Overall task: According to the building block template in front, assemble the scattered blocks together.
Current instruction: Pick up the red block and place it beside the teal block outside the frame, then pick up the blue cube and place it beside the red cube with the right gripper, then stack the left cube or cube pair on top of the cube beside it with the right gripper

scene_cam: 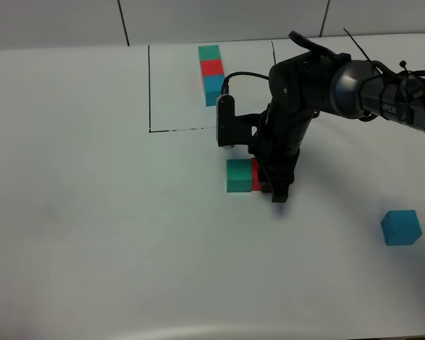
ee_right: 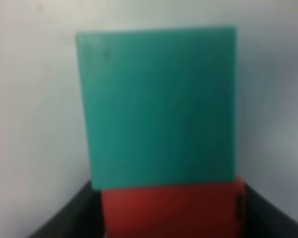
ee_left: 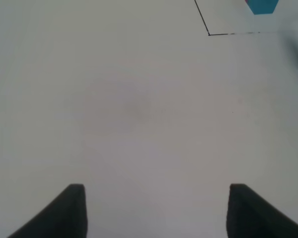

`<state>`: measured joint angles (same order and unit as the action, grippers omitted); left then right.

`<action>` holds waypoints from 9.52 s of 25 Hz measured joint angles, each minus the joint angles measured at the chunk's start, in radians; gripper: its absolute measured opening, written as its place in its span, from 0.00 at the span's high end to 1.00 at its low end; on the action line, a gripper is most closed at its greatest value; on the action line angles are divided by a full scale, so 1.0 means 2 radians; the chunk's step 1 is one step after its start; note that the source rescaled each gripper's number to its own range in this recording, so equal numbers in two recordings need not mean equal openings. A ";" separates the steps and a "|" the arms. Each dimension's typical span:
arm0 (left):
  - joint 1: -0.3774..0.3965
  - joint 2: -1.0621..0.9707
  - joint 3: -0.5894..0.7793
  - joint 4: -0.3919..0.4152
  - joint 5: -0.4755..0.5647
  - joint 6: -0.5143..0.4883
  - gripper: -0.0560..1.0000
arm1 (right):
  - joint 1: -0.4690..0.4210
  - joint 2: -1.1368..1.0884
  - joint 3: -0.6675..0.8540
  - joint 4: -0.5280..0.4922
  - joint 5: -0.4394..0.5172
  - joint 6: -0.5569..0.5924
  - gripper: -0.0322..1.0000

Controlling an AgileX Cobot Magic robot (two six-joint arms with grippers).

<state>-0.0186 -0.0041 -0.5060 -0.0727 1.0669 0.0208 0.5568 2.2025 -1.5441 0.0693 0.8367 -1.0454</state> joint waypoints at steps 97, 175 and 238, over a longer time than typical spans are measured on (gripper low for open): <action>0.000 0.000 0.000 0.000 0.000 0.000 0.66 | -0.046 -0.040 0.006 -0.070 0.082 -0.006 0.95; 0.000 0.000 0.000 0.000 0.000 0.000 0.66 | -0.074 -0.239 0.195 -0.164 -0.094 0.331 0.25; 0.000 0.000 0.000 0.000 0.000 0.000 0.66 | 0.016 0.002 -0.050 -0.029 0.074 0.095 0.96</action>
<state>-0.0186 -0.0041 -0.5060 -0.0727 1.0669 0.0208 0.5895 2.2060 -1.6433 0.0114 0.9843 -0.8560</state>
